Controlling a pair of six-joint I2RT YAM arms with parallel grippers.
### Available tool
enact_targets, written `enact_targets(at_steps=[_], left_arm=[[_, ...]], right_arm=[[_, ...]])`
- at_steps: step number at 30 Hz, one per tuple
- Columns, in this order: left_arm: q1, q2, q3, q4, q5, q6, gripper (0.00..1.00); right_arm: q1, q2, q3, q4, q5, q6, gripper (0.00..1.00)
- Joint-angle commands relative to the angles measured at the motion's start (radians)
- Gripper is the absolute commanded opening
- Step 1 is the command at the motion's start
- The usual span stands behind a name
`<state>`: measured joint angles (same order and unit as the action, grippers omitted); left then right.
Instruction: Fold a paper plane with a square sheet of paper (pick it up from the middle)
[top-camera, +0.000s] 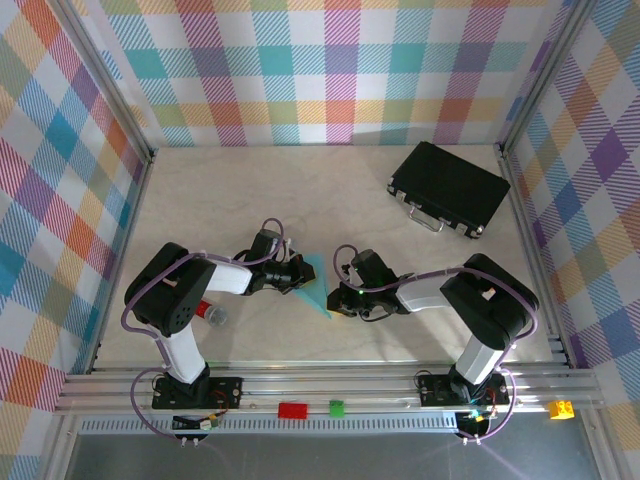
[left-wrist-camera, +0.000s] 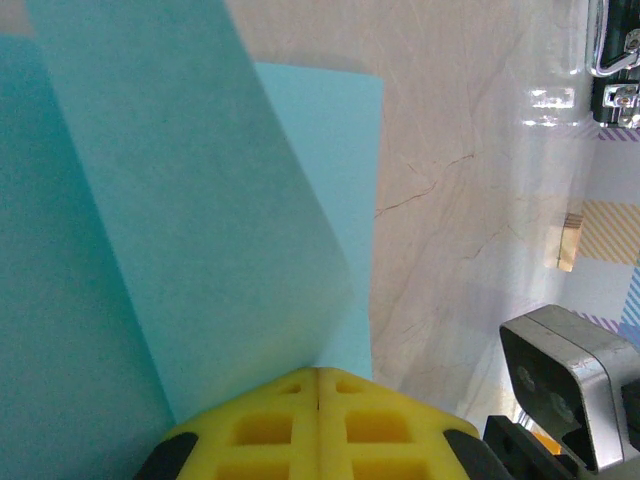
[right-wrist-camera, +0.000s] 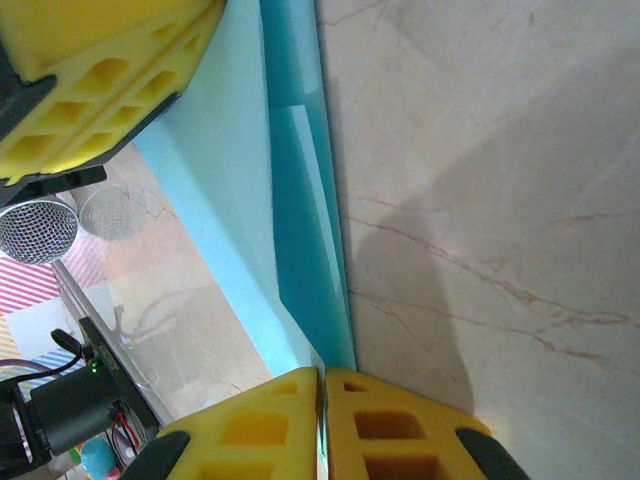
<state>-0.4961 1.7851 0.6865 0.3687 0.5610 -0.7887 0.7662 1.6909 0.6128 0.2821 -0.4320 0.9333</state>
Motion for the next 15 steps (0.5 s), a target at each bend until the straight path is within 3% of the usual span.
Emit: enact_targets(at_steps=[1,6,15], left_arm=[[-0.009,0.035,-0.015,-0.064,-0.047,0.017,0.06],[-0.010,0.036,-0.015,-0.058,-0.048,0.014,0.05],[-0.009,0.041,-0.023,-0.037,-0.044,0.001,0.05]], right_arm=[[0.007,-0.030,0.003,-0.104,-0.015,-0.020,0.11],[0.007,-0.058,0.003,-0.153,-0.007,-0.035,0.15],[0.007,-0.018,0.009,-0.160,-0.035,-0.040,0.09]])
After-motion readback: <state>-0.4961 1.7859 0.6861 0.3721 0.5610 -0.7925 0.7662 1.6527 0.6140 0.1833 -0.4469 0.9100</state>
